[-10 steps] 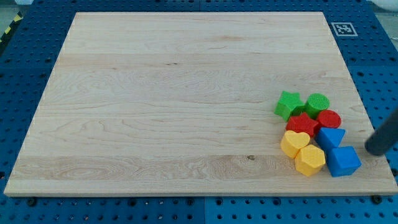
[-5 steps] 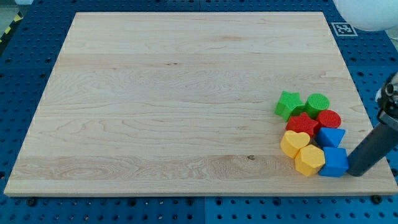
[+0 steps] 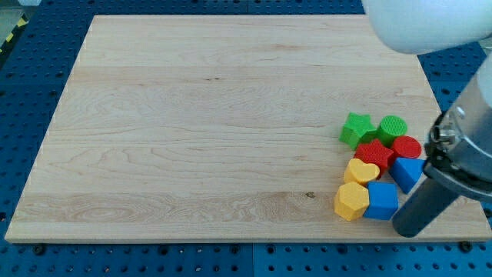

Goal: Separate the blue cube and yellow hexagon from the group of blocks

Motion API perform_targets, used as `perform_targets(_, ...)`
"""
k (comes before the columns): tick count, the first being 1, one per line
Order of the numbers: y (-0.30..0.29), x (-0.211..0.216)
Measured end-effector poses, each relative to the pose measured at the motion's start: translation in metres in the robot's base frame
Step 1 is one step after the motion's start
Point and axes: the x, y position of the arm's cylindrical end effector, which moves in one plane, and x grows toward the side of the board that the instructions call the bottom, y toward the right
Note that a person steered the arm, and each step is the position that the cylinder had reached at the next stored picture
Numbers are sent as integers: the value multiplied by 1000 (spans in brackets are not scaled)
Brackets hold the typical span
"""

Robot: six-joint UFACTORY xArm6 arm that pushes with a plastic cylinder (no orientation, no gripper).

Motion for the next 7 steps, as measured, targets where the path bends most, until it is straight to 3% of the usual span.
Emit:
perform_targets(4,-107,-35)
perform_targets(7,-69,-46)
